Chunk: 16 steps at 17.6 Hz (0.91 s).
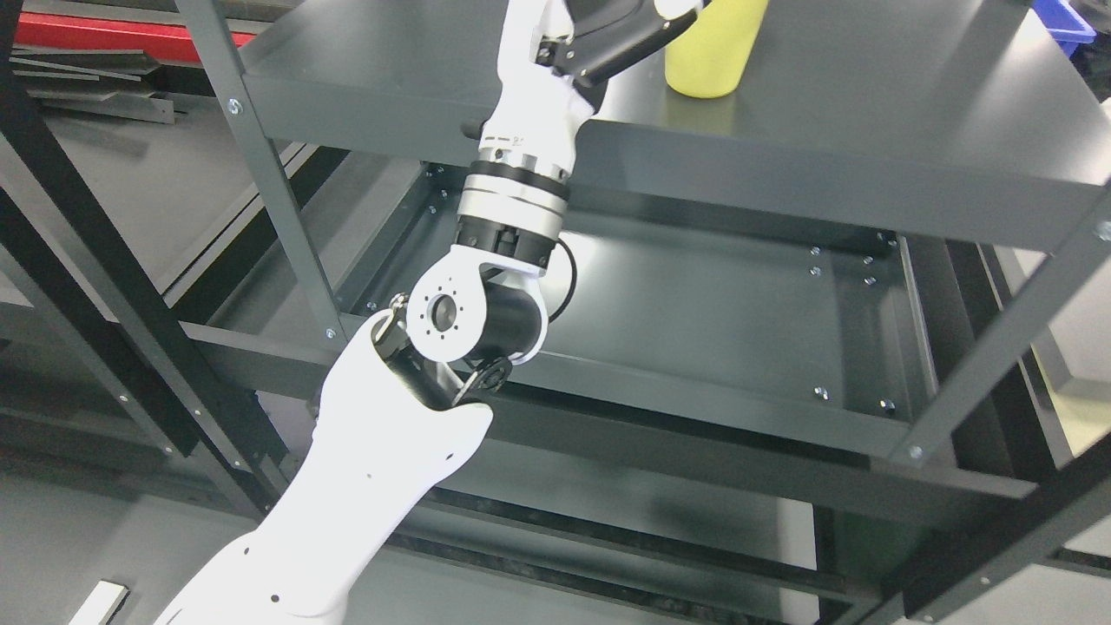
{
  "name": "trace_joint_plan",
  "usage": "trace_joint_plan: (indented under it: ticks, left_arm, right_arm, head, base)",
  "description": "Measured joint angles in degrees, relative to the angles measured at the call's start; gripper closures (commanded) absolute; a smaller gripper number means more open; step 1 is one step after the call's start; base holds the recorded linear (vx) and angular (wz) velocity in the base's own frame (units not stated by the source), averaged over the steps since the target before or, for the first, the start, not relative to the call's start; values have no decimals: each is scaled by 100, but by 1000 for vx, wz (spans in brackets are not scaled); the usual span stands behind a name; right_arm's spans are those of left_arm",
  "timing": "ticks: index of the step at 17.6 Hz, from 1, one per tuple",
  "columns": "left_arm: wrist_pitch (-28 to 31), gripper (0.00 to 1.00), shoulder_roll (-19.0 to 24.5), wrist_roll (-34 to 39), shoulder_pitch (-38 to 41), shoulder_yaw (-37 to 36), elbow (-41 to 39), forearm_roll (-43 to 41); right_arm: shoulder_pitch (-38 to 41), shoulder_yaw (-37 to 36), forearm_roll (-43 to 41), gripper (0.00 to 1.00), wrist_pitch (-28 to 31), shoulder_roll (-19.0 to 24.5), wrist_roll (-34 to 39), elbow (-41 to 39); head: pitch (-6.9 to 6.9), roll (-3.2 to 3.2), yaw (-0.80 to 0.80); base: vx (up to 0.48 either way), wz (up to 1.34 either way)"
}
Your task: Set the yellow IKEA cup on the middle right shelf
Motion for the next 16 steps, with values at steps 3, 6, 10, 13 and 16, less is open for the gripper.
trace_joint_plan:
  ticks: [3,6,10,13,16]
  left_arm:
    - [-719,1,193,-622,368,87,-52,-244]
    - [-1270,1,440,-1230,992,200,-90,-426]
    - [-1979,1,716,-1467,2025,404,-124,-552]
    - [-3010,1,961,-1604,2827,531,-147,-654]
    - [-3759,1,1273,-1850,3587,576,-134,-786]
  right_arm:
    - [2,0,0,1,3,0,0,0]
    - [2,0,0,1,18,0,0,0]
    - [0,0,0,1,23,0,0,0]
    - [0,0,0,1,11,0,0,0]
    - [0,0,0,1,5,0,1,0]
  head:
    - [0,0,0]
    - [-1,0,0]
    - [-1,0,0]
    - [-1,0,0]
    - [-1,0,0]
  base:
    - [-180,-231]
    - [-124,-286]
    - [-107,-9]
    - [-121,247]
    - [-123,207]
